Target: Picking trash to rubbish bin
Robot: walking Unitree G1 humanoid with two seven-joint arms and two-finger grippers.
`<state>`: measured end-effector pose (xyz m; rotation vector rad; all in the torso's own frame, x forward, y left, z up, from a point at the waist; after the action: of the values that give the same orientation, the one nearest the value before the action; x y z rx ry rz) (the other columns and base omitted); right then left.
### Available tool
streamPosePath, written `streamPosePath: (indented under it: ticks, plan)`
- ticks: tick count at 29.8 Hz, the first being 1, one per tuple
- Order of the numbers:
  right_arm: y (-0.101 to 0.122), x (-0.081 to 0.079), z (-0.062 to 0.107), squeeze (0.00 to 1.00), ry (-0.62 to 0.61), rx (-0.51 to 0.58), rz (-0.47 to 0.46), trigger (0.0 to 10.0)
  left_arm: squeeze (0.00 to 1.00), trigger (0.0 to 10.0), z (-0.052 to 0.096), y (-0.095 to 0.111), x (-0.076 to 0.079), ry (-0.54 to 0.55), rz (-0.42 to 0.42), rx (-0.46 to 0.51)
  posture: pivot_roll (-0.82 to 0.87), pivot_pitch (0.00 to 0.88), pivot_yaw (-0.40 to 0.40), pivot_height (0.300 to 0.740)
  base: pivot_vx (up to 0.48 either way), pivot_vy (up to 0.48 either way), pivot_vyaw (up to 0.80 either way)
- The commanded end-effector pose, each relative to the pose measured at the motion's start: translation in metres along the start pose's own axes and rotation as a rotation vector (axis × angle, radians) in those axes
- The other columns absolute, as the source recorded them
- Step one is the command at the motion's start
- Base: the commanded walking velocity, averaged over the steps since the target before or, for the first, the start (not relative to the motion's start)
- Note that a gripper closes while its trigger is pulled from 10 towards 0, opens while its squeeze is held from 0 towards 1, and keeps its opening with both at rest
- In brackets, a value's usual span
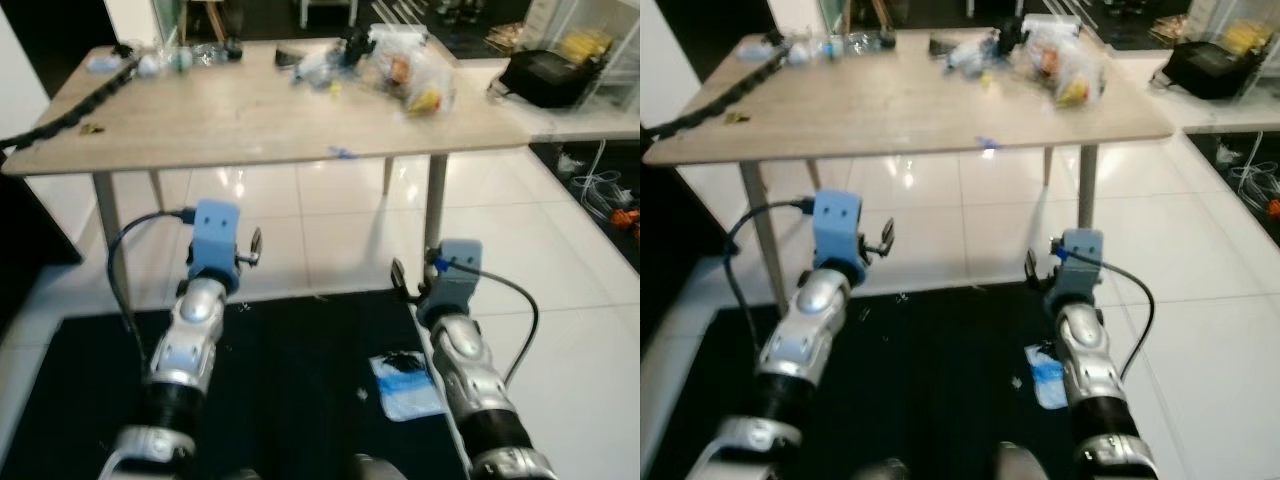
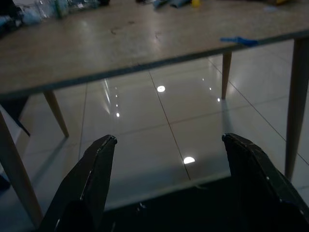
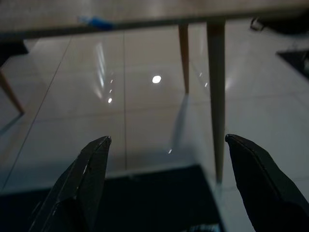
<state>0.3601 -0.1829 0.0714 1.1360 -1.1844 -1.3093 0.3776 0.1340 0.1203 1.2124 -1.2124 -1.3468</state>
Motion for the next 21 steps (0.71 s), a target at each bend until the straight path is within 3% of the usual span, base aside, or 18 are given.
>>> streamPosePath:
  ticks: [1,21]
  plan:
    - [0.002,-0.005,-0.001,0.00,0.010,0.008,-0.012,10.0,0.01,10.0,0.001,-0.006,-0.004,0.010,-0.006,-0.017,-0.10,0.000,-0.026,0.740,0.292,0.000,0.00]
    - [0.018,0.003,-0.006,0.00,-0.009,0.062,-0.008,10.0,0.01,10.0,0.000,-0.005,-0.003,0.009,-0.005,-0.010,-0.11,0.000,-0.034,0.740,0.297,0.000,0.00]
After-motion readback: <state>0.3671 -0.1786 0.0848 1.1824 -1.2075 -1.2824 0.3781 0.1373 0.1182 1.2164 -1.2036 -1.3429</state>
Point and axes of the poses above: a point about 5 cm out from each wrist's last joint towards the gripper, its own z axis pointing back from the gripper into the wrist, its own y axis along the axis of the wrist's last joint, x = y × z, the point moved 5 cm from there along -z, pointing out of the wrist towards the gripper, and after that the axes turned 2 degrees about z, right-handed, at the moved point
